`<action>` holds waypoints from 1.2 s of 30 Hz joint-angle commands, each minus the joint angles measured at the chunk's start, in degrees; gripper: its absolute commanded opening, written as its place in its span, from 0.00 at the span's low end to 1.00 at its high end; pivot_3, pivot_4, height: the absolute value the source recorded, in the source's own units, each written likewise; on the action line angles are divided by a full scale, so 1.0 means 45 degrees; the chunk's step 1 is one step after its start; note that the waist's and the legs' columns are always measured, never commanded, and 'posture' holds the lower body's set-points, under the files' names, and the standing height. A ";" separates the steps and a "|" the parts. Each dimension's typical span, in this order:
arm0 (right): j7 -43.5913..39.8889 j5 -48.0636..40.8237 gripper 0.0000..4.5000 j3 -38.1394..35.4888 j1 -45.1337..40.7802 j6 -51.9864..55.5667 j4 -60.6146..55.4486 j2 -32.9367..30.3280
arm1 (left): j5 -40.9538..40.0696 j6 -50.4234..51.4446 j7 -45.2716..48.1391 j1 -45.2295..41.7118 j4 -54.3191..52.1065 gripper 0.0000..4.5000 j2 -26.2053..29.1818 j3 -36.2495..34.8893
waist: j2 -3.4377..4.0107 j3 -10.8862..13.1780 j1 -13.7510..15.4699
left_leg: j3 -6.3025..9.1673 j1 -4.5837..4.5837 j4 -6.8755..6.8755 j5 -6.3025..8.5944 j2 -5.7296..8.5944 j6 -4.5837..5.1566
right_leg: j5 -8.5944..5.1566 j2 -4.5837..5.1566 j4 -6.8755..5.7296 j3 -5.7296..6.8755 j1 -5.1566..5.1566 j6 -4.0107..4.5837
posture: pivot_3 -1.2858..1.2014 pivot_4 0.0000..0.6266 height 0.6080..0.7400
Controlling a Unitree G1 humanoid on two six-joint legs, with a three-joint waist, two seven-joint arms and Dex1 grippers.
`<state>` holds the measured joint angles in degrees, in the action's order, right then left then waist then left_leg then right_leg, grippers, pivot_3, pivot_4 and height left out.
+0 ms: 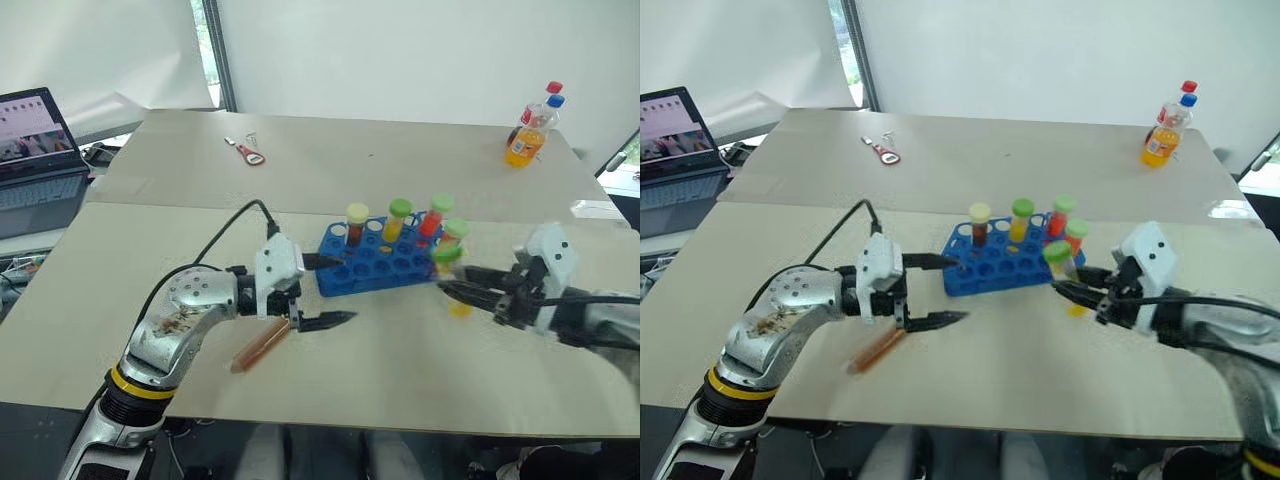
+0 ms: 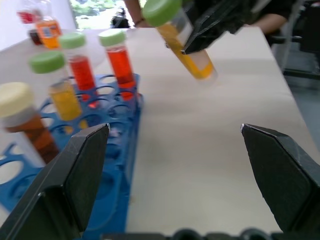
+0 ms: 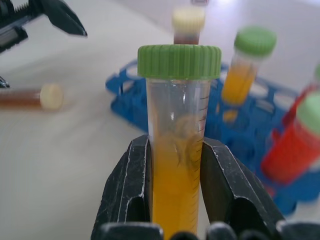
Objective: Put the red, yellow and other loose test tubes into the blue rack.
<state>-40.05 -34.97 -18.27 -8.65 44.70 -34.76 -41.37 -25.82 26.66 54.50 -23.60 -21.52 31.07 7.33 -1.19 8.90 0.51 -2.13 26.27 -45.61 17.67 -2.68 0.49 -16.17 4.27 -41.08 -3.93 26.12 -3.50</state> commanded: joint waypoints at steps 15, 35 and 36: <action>0.3653 0.5196 0.21 0.3671 -0.1707 -0.7754 0.4510 0.5037 | -0.1065 0.0028 0.1150 -0.0269 -0.0318 1.00 0.1144 -0.0732 | 0.0014 0.0003 -0.0078 | -0.0005 -0.0002 0.0002 -0.0007 -0.0003 -0.0013 | 0.0000 -0.0009 -0.0021 0.0003 0.0014 0.0002 | 0.52 0.24 0.48; 0.4581 0.6135 0.20 0.3547 -0.1098 -0.8622 0.4264 0.5319 | -0.0946 -0.0270 0.1182 -0.0378 -0.0171 1.00 0.1008 -0.0562 | 0.0017 0.0005 -0.0172 | -0.0002 -0.0001 0.0002 -0.0008 -0.0007 -0.0014 | -0.0001 -0.0012 -0.0034 0.0004 0.0021 0.0004 | 0.52 0.24 0.48; 0.4614 0.6205 0.20 0.3589 -0.1064 -0.8644 0.4325 0.5338 | -0.0943 -0.0275 0.1186 -0.0367 -0.0174 1.00 0.0991 -0.0554 | 0.0017 0.0006 -0.0174 | -0.0002 -0.0001 0.0002 -0.0007 -0.0007 -0.0014 | -0.0001 -0.0013 -0.0034 0.0004 0.0021 0.0003 | 0.52 0.24 0.48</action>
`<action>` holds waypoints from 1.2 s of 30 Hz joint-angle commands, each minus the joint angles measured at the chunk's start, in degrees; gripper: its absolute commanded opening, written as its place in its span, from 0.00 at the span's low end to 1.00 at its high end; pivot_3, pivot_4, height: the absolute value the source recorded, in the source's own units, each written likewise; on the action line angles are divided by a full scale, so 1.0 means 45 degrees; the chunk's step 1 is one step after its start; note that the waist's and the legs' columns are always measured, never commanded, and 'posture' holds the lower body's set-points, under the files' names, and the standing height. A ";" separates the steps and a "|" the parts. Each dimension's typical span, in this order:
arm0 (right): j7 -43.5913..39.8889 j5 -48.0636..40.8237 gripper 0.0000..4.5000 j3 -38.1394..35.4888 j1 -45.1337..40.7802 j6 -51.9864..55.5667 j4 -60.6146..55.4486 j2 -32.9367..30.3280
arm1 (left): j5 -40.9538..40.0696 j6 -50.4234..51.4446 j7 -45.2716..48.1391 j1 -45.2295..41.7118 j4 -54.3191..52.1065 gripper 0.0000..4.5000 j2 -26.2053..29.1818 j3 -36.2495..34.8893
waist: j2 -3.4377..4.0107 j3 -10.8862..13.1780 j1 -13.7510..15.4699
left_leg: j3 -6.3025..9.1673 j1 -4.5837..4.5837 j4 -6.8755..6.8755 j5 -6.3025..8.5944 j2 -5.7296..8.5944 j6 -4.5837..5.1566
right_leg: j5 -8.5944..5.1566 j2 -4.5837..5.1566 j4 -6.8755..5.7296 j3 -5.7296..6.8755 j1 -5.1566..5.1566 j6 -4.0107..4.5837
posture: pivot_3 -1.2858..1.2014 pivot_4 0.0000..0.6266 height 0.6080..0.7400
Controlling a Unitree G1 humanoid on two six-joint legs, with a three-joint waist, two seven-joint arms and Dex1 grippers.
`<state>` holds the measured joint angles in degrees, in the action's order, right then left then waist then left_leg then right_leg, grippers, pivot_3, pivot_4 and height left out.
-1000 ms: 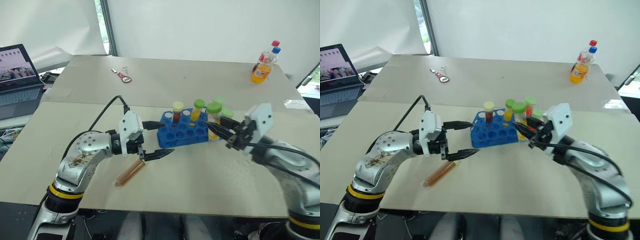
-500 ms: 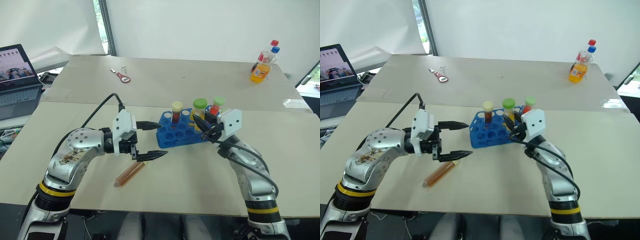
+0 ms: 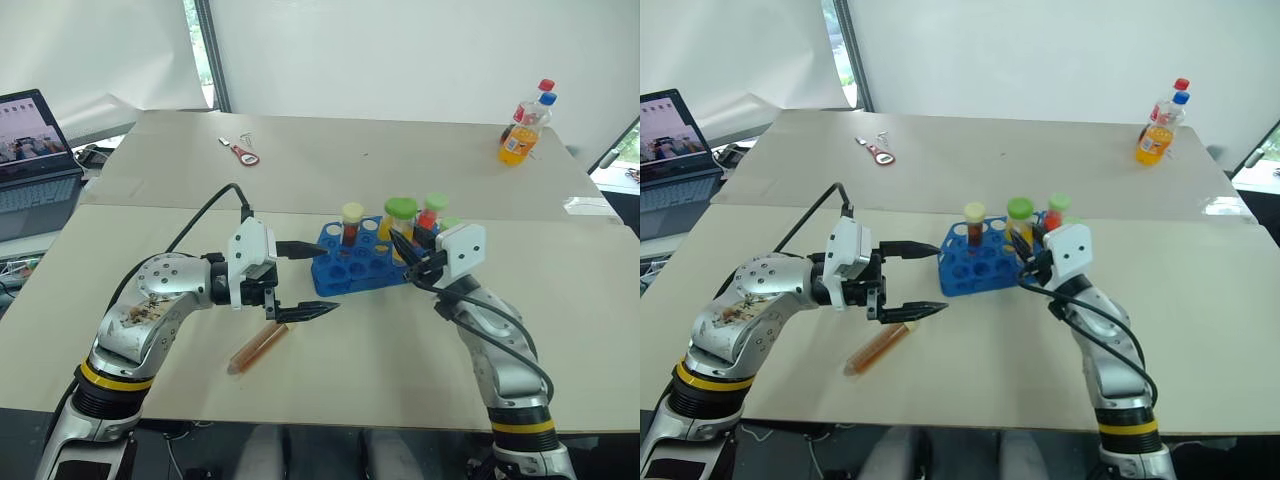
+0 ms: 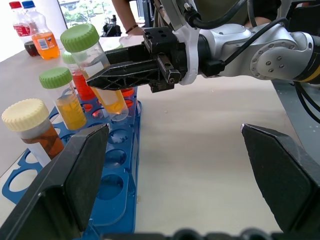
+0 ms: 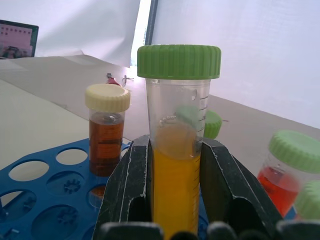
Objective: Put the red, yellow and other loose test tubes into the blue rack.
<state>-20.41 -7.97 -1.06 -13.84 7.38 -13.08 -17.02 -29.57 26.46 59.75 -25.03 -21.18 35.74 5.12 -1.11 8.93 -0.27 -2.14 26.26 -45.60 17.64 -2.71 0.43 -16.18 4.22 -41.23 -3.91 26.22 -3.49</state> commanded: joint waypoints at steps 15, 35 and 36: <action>0.0587 0.0736 0.20 0.0499 0.0284 -0.1052 0.0084 0.0813 | -0.0026 -0.0082 -0.0121 -0.0036 -0.0278 1.00 -0.0193 0.0034 | 0.0000 0.0000 -0.0099 | 0.0002 0.0000 0.0000 0.0000 -0.0001 0.0000 | 0.0000 0.0000 -0.0001 0.0000 0.0000 0.0000 | 0.52 0.24 0.48; 0.0677 -0.0501 0.87 -0.0527 0.1676 0.0261 -0.0964 0.0860 | 0.0727 0.2124 -0.1214 -0.0573 -0.0807 1.00 0.1481 0.0274 | 0.0008 0.0006 -0.0085 | 0.0004 0.0002 0.0000 0.0000 -0.0003 0.0000 | -0.0002 -0.0002 -0.0012 0.0000 0.0009 0.0002 | 0.52 0.24 0.48; 0.0665 -0.0502 0.87 -0.0565 0.1835 0.0477 -0.1275 0.0699 | 0.0892 0.2232 -0.1119 -0.0615 -0.0794 1.00 0.1867 0.0319 | 0.0009 0.0007 -0.0079 | 0.0007 0.0003 0.0000 0.0000 -0.0002 0.0000 | -0.0002 -0.0003 -0.0014 0.0001 0.0009 0.0003 | 0.52 0.24 0.48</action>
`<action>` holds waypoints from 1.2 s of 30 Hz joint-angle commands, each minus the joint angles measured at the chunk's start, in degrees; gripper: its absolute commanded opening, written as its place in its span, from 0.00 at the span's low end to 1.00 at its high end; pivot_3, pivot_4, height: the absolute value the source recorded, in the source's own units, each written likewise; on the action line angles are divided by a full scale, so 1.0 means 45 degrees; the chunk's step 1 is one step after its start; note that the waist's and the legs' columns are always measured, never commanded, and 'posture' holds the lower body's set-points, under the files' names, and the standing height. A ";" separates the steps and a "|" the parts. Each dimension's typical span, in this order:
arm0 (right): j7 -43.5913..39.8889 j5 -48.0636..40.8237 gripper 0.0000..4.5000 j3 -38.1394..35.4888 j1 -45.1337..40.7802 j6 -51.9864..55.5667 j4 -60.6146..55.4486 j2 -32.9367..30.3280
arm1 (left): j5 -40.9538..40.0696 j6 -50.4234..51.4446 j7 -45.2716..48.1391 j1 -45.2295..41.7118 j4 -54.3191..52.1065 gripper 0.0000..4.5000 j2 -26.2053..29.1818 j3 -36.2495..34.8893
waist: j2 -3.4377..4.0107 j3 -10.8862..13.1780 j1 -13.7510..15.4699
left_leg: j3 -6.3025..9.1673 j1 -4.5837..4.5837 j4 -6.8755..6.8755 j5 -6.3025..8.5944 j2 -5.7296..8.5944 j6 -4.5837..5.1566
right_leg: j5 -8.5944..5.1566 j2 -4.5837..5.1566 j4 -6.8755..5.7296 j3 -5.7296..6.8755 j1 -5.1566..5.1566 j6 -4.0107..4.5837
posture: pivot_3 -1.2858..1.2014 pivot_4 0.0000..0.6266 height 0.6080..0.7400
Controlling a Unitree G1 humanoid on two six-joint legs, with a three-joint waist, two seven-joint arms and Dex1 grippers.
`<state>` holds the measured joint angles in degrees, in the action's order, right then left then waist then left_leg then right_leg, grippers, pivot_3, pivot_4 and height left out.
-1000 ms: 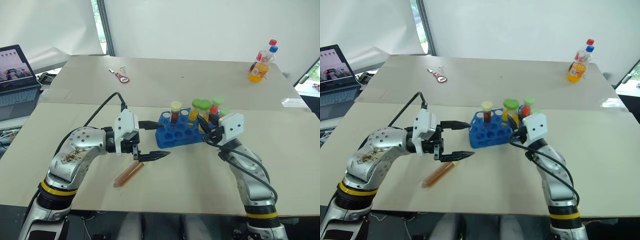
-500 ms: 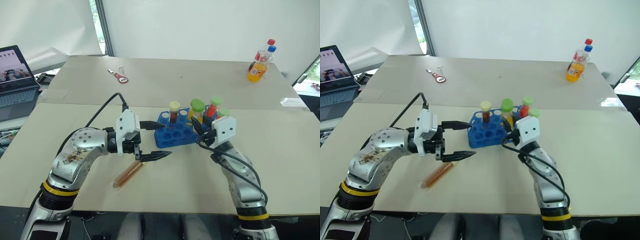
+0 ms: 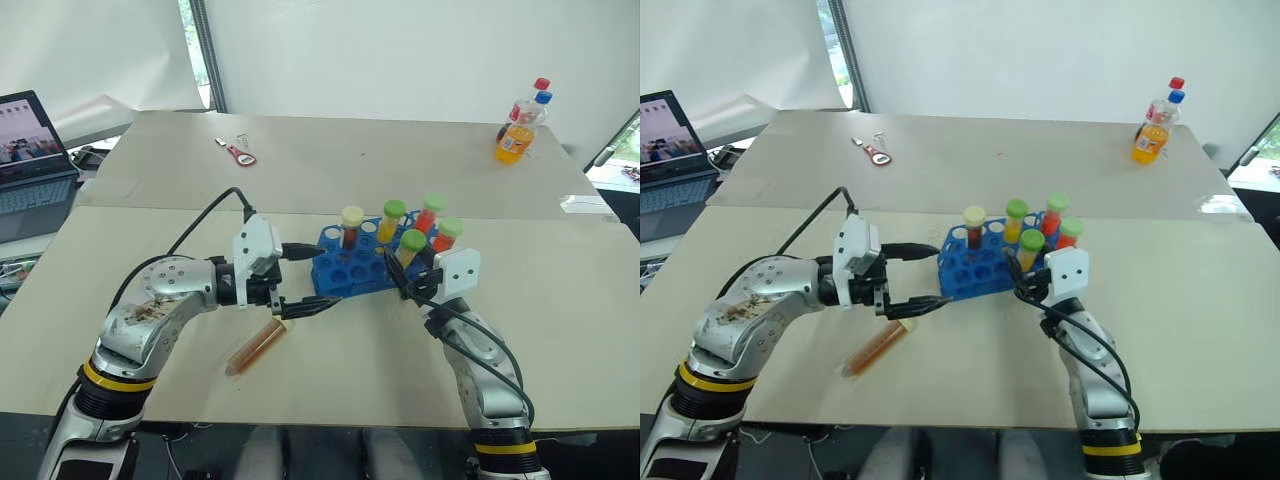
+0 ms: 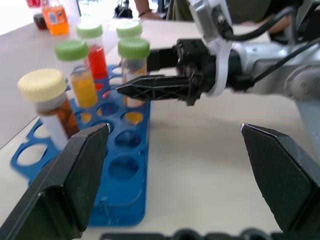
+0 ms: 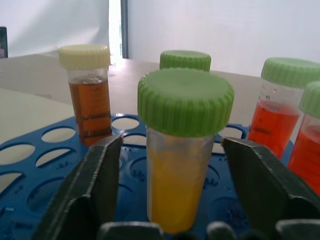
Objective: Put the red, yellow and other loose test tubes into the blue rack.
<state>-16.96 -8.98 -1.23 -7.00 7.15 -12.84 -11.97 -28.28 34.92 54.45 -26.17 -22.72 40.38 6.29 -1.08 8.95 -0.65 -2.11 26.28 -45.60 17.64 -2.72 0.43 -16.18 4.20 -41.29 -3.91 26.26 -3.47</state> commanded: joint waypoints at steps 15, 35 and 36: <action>-0.5451 -0.5742 0.87 -0.1693 0.1595 0.5516 -0.6588 -0.6725 | 0.0580 0.5734 0.0887 -0.0990 -0.1884 1.00 0.4824 0.1943 | -0.0006 0.0035 0.0000 | 0.0003 -0.0003 0.0001 0.0001 -0.0022 0.0001 | -0.0009 -0.0028 0.0018 0.0000 -0.0011 0.0008 | 0.52 0.24 0.48; -0.5337 -0.6895 0.87 -0.1750 0.1951 0.6310 -0.7837 -0.7480 | 0.0755 0.8945 0.0923 -0.4390 -0.1270 1.00 0.3688 0.5783 | -0.0074 0.0076 0.0171 | 0.0026 0.0001 0.0001 0.0000 -0.0018 0.0001 | -0.0009 -0.0037 0.0028 -0.0002 -0.0017 0.0009 | 0.52 0.24 0.48; -0.5256 -0.7004 0.88 -0.1879 0.1978 0.6395 -0.7916 -0.7502 | 0.0806 0.8778 0.1051 -0.4308 -0.1301 0.88 0.3869 0.5931 | -0.0074 0.0076 0.0173 | 0.0027 0.0002 0.0001 0.0000 -0.0017 0.0001 | -0.0009 -0.0036 0.0028 -0.0002 -0.0017 0.0009 | 0.52 0.24 0.48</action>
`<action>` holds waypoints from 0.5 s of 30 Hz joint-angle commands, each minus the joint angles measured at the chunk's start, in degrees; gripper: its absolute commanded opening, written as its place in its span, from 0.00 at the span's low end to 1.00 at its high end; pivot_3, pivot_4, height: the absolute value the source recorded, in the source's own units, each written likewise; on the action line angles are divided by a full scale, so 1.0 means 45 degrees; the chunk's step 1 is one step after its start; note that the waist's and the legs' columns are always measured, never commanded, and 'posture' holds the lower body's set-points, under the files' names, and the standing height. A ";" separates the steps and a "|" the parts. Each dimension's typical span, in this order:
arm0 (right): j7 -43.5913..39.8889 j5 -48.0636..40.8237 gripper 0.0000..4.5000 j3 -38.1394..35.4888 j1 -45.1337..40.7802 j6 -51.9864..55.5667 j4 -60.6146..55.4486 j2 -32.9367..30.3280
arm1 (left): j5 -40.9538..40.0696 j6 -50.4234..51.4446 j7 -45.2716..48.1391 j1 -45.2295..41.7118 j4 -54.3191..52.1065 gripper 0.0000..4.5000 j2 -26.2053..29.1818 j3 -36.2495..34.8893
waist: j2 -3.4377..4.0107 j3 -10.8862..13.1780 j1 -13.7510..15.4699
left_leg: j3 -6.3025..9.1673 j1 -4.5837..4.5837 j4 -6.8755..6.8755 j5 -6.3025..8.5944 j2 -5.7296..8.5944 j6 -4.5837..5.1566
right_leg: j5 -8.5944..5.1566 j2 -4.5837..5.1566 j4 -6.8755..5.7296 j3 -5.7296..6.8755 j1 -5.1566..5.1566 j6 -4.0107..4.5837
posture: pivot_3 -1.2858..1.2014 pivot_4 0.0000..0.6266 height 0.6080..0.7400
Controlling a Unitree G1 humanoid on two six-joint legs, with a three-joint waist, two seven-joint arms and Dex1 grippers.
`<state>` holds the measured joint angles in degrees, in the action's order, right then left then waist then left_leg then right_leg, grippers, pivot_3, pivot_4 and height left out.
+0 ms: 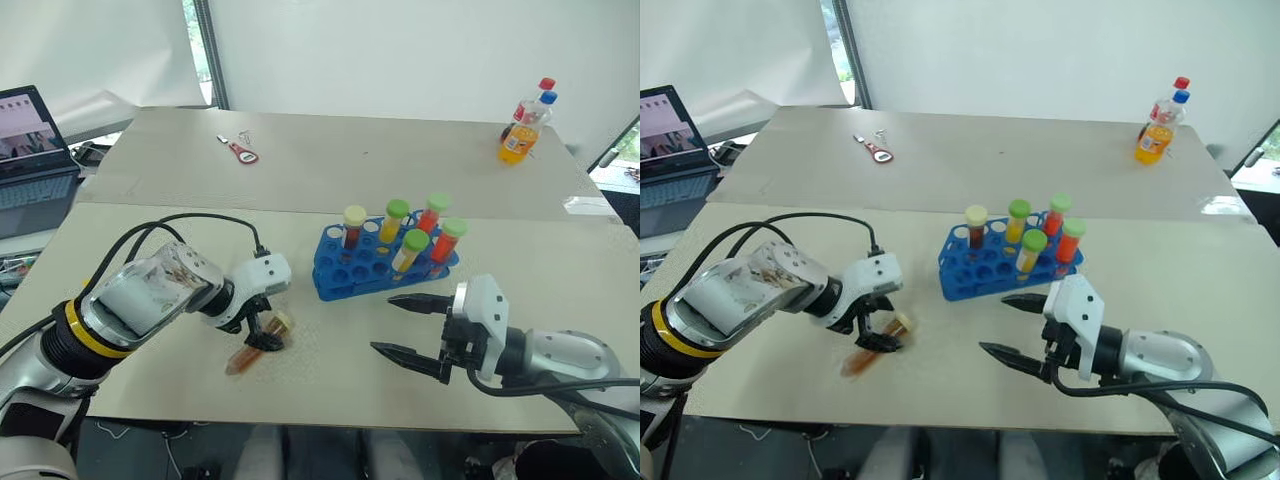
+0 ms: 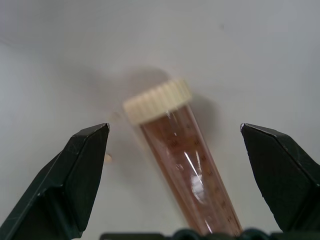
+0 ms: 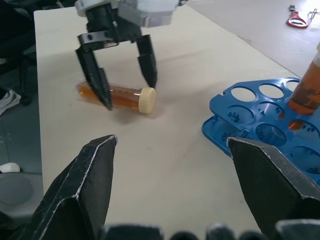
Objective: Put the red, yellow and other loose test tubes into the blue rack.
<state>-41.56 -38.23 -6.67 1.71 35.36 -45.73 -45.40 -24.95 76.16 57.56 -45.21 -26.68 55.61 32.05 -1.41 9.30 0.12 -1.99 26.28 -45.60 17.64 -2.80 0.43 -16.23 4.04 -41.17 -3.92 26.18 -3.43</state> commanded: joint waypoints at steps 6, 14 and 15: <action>0.0635 -0.1010 0.88 -0.1081 0.0046 0.0518 -0.0892 -0.0136 | 0.0523 -0.1099 -0.0038 0.0294 0.0004 0.30 0.0042 0.0553 | 0.0001 -0.0001 0.0175 | 0.0000 -0.0001 0.0000 -0.0001 0.0007 -0.0001 | 0.0000 0.0006 0.0002 0.0000 -0.0016 0.0000 | 0.52 0.24 0.48; 0.0549 -0.1187 0.88 -0.1468 0.0195 0.0588 -0.0795 -0.0533 | 0.1225 -0.2942 -0.0167 0.0370 0.1272 0.19 -0.0390 -0.0241 | 0.0007 -0.0004 0.0295 | 0.0001 -0.0024 -0.0001 -0.0034 0.0037 0.0014 | 0.0001 0.0031 0.0000 0.0000 -0.0052 -0.0002 | 0.52 0.24 0.48; 0.0482 -0.1225 0.88 -0.1590 0.0246 0.0582 -0.0760 -0.0612 | 0.1221 -0.3406 -0.0146 0.0474 0.1476 0.19 -0.0426 -0.0534 | 0.0007 -0.0004 0.0283 | 0.0003 -0.0024 -0.0001 -0.0035 0.0035 0.0016 | 0.0002 0.0028 -0.0003 0.0000 -0.0051 -0.0001 | 0.52 0.24 0.48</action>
<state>-38.86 -42.59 -11.17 2.88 38.06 -48.08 -47.44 -21.40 64.56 57.23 -43.23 -21.21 53.25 32.40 -1.38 9.28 1.39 -1.96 26.18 -45.60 17.48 -2.64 0.50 -16.21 4.16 -41.19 -3.92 25.96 -3.43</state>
